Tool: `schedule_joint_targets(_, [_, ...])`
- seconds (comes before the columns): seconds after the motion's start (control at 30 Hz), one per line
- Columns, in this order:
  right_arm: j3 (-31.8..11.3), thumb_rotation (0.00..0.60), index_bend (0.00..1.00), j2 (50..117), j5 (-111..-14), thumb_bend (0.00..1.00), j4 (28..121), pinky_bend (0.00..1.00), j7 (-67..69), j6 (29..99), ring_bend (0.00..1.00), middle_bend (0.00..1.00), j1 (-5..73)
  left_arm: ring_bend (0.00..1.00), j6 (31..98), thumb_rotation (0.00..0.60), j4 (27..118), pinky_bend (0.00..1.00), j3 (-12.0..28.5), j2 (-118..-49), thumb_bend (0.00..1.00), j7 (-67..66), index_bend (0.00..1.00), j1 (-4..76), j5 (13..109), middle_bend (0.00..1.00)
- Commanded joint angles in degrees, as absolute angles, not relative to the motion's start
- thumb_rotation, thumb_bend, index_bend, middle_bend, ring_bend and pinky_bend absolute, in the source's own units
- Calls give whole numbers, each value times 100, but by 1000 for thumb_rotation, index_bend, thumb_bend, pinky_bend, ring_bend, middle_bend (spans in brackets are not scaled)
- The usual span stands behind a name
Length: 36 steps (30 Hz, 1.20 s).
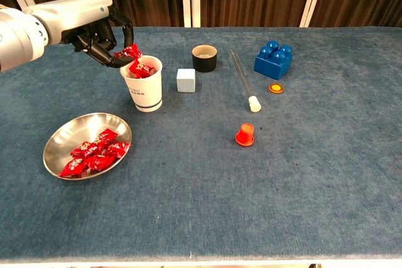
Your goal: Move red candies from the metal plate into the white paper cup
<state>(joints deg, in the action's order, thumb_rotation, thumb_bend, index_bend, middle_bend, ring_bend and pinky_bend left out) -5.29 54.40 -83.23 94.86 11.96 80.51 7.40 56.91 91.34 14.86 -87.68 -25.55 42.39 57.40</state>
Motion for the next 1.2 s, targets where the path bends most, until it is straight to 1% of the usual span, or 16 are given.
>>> schedule_joint_targets(0.03, [-529,600,0,5445,-8318,62,9465,29,1213,8051,0,0,733,856,5679,600,9061,798,1423,-8821,292,-2673,514,4296,5578,915])
schedule_joint_targets(0.13, [-534,600,0,5440,-8332,62,9456,29,1217,8046,0,0,740,854,5820,600,9089,798,1370,-8826,210,-2724,439,4271,5574,915])
schedule_joint_targets(0.23, [-543,600,0,5434,-8353,61,9471,30,1206,8047,0,0,753,854,5948,600,9182,798,1321,-8780,166,-2599,390,4193,5677,915])
schedule_joint_targets(0.53, [-562,600,0,5425,-8388,62,9529,30,1163,8022,0,0,794,850,6452,600,9522,798,1124,-8458,154,-2267,387,3823,6097,914])
schedule_joint_targets(0.6, [-562,600,0,5416,-8377,62,9526,30,1174,8008,0,0,797,821,6670,600,9573,797,1049,-8357,154,-2217,387,3651,6160,896])
schedule_joint_targets(0.63, [-562,600,0,5413,-8373,61,9519,30,1192,8001,0,0,797,783,6775,600,9592,787,1012,-8304,153,-2206,387,3563,6170,869])
schedule_joint_targets(0.67, [-560,600,0,5411,-8364,61,9506,30,1220,7990,0,0,796,741,6891,600,9612,764,977,-8251,151,-2189,387,3467,6175,836])
schedule_joint_targets(0.7, [-556,600,0,5410,-8363,61,9483,30,1257,7979,0,0,795,681,7064,600,9628,715,930,-8183,148,-2137,387,3324,6200,785])
schedule_joint_targets(0.73, [-550,600,0,5410,-8369,62,9458,30,1292,7973,0,0,793,611,7196,600,9637,640,886,-8127,146,-2082,386,3206,6228,719])
schedule_joint_targets(0.77, [-543,600,0,5412,-8379,62,9425,30,1330,7972,0,0,790,543,7321,600,9647,558,832,-8061,144,-2016,381,3082,6264,650])
schedule_joint_targets(0.83, [-535,600,0,5445,-8424,62,9315,30,1396,8024,0,0,771,360,7613,600,9668,333,683,-7883,136,-1844,356,2780,6388,471])
schedule_joint_targets(0.9, [-520,600,0,5497,-8502,62,9205,30,1462,8128,0,0,734,207,7959,600,9693,148,531,-7724,128,-1644,341,2464,6587,337])
schedule_joint_targets(0.93, [-506,600,0,5515,-8538,61,9174,30,1497,8168,0,0,714,148,8110,600,9700,83,452,-7665,124,-1573,333,2330,6694,285])
schedule_joint_targets(0.97, [-487,600,0,5533,-8575,61,9151,29,1531,8211,0,0,690,111,8237,600,9714,44,365,-7602,123,-1494,319,2201,6805,250])
schedule_joint_targets(1.03, [-451,600,0,5575,-8639,62,9107,29,1584,8300,0,0,637,59,8495,600,9704,4,172,-7445,120,-1304,287,1934,7087,197])
schedule_joint_targets(1.2, [-301,600,0,5697,-8845,62,9008,28,1833,8481,0,0,496,45,8962,600,9591,0,-244,-7090,118,-880,266,1354,7611,184])
